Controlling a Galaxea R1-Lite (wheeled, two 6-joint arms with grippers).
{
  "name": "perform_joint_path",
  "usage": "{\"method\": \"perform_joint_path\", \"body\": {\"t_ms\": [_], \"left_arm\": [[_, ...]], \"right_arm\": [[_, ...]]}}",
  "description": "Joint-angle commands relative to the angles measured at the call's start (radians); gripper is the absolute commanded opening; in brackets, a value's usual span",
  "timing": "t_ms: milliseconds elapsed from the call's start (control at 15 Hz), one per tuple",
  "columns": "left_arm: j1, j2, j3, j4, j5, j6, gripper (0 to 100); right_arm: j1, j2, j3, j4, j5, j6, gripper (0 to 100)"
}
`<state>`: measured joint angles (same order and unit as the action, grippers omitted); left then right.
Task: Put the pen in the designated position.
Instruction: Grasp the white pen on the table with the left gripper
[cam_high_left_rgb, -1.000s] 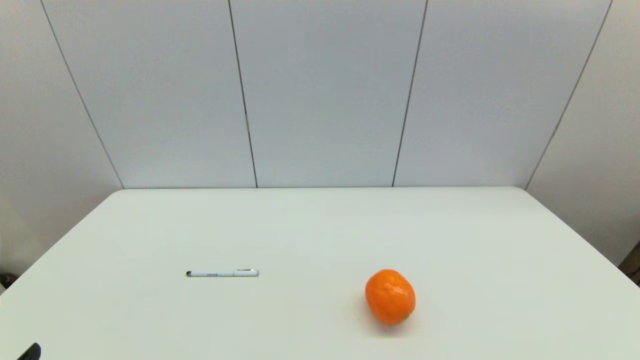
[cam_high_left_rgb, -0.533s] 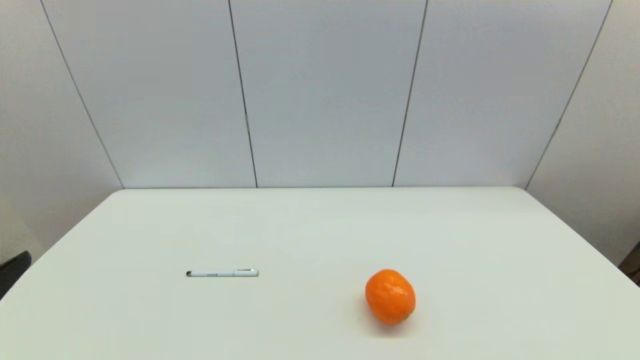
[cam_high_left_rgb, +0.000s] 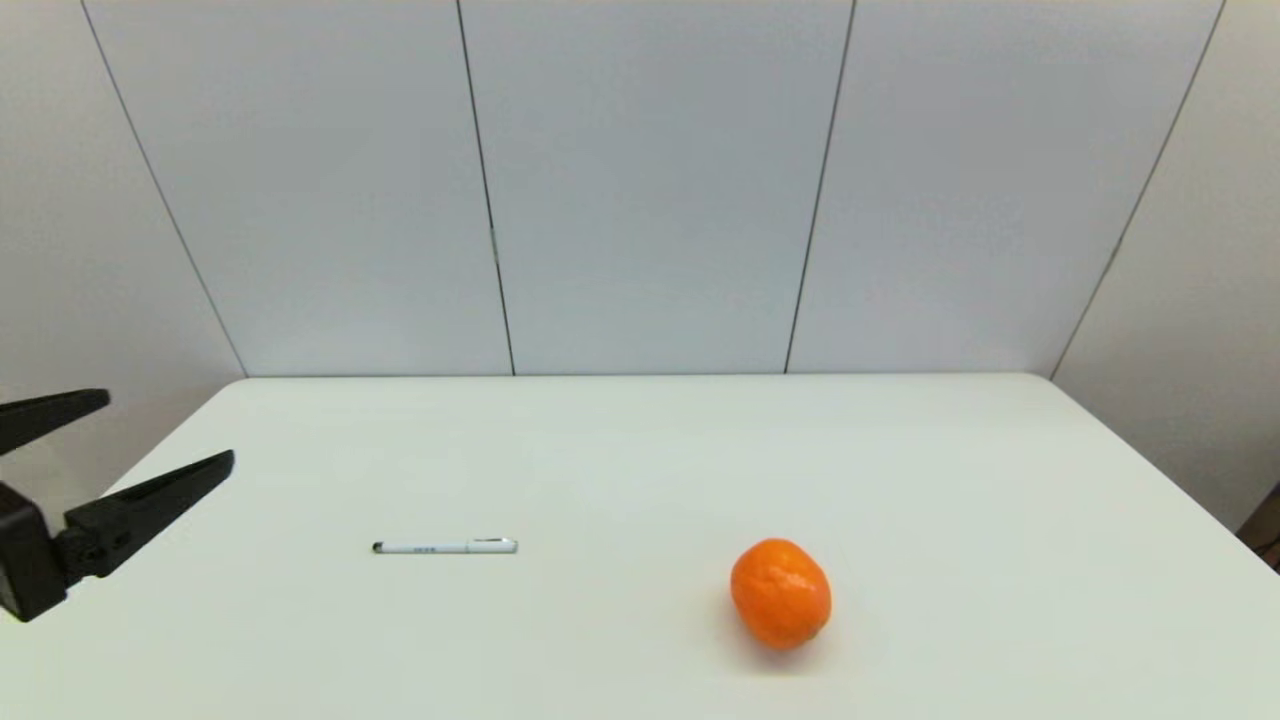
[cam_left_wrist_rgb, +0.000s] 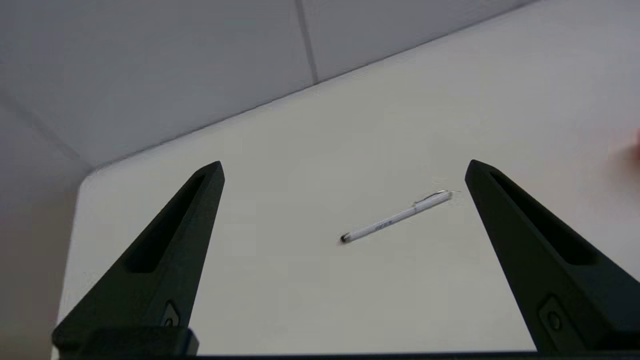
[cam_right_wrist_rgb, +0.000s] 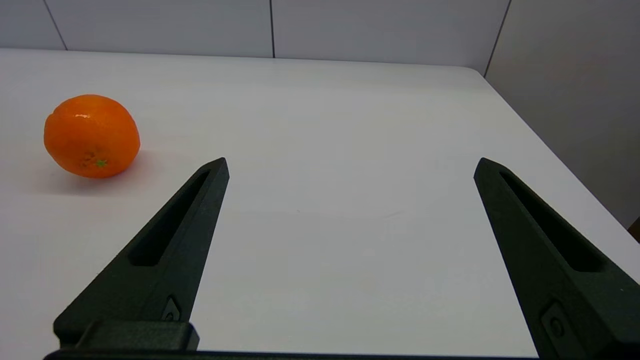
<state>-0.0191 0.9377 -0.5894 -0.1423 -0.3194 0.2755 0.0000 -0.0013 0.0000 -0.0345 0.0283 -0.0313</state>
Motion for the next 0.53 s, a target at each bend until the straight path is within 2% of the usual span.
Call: {"method": "perform_joint_path", "body": {"t_ms": [67,533], "left_arm": [[0.001,0.227,0.0,-0.134,-0.239,0.109,100],[0.007,0.512,-0.003,-0.244,-0.495,0.358,100]], "right_arm": [[0.0,0.001,0.014,-0.001,0.001,-0.001,100],[0.0,0.001,0.014,-0.001,0.001,-0.001,100]]}}
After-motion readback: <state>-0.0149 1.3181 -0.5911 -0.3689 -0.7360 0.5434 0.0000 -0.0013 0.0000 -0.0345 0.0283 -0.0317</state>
